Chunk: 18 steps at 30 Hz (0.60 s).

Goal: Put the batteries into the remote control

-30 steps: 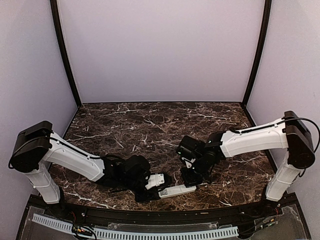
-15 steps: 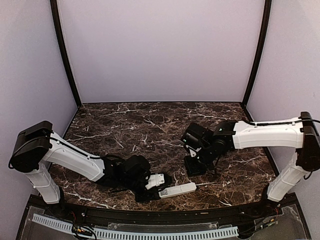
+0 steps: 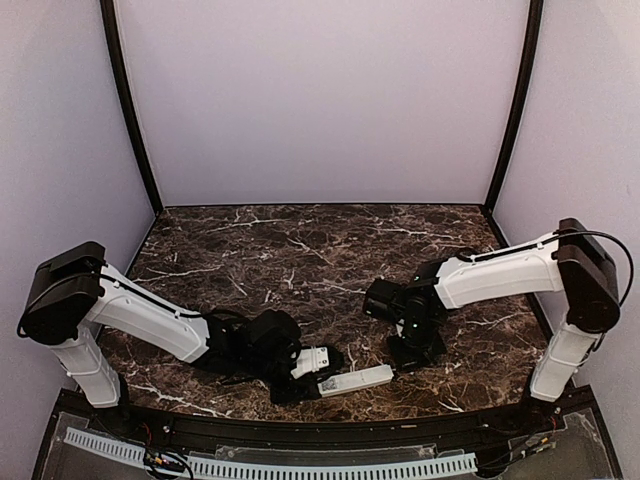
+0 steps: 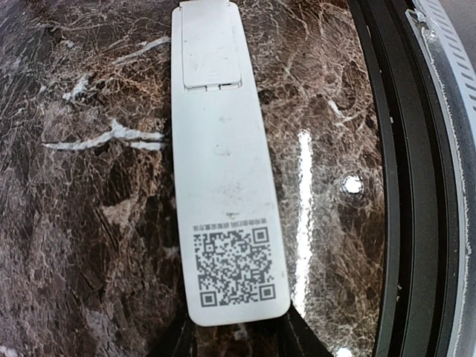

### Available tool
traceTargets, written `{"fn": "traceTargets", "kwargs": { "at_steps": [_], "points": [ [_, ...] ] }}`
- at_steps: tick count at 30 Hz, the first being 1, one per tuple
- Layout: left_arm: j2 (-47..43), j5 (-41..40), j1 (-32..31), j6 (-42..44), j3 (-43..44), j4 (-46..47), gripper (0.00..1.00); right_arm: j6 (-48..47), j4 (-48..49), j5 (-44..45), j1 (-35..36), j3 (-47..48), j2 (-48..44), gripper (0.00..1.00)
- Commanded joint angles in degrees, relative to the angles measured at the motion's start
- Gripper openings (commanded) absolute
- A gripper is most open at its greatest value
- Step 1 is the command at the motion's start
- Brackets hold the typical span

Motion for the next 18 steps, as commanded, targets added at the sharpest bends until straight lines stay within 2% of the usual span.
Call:
{"fn": "traceTargets", "kwargs": {
  "at_steps": [1,18],
  "points": [
    [1.4,0.7,0.1,0.0,0.3,-2.7,0.35,0.9,0.7,0.4,2.3,1.6,3.5,0.0],
    [1.6,1.0,0.2,0.3,0.3,-2.7,0.35,0.9,1.4,-0.3,4.5,4.8,7.2,0.0]
  ]
}}
